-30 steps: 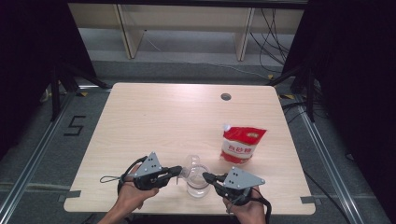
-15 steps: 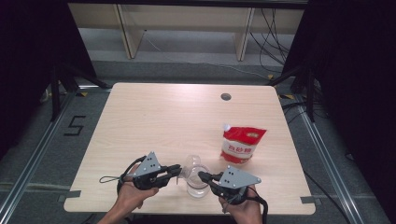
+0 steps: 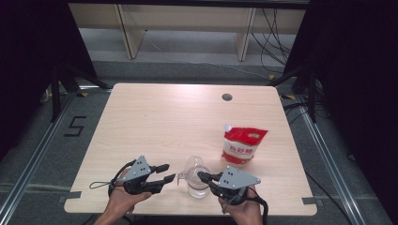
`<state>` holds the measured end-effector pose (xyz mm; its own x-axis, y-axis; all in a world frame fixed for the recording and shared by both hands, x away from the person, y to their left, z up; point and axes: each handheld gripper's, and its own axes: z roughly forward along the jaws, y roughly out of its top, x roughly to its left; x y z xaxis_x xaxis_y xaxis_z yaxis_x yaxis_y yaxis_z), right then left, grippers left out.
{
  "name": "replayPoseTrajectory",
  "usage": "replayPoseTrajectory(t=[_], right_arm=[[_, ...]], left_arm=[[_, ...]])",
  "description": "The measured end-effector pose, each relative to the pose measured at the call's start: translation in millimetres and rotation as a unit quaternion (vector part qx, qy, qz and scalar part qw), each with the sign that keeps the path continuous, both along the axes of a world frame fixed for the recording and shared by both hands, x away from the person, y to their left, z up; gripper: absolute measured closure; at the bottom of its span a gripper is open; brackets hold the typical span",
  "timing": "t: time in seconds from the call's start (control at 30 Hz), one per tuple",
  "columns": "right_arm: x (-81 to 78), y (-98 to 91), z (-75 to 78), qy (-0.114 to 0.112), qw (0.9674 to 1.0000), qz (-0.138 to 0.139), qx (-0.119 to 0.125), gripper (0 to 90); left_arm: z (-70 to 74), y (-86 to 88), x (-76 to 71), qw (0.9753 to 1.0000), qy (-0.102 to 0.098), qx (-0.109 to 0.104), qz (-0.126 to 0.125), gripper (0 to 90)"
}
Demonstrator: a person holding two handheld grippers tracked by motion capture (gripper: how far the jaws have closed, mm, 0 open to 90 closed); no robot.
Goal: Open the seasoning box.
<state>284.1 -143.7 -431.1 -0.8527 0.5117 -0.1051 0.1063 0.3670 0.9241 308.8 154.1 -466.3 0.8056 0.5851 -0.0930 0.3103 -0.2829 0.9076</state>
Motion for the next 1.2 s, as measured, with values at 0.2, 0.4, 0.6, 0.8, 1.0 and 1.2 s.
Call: replayPoseTrajectory(t=[0.2,0.4,0.6,0.8,1.0,1.2], right_arm=[[1.9,2.4,2.2,-0.016,0.9998,0.007,-0.006,90.0],[0.4,7.9,2.5,-0.011,0.9999,0.004,0.003,90.0],[0.0,11.5,3.5,-0.009,0.9999,0.009,0.002,90.0],[-0.2,14.4,4.9,-0.008,0.9999,0.011,0.001,90.0],[1.0,18.9,4.6,-0.010,0.9997,0.020,0.001,89.8],[1.2,23.1,4.5,-0.008,0.9996,0.027,-0.001,89.4]], left_arm=[[-10.6,9.7,-6.9,0.9997,0.000,0.023,0.009,44.2],[-15.8,12.2,-16.2,0.9995,0.009,0.023,0.020,38.6],[-17.4,16.9,-16.4,0.9995,0.005,0.025,0.020,35.9],[-19.2,20.0,-16.9,0.9994,0.005,0.028,0.021,33.9],[-22.2,20.7,-18.2,0.9992,0.017,0.027,0.023,31.6],[-23.3,20.0,-19.7,0.9992,0.020,0.027,0.022,30.2]])
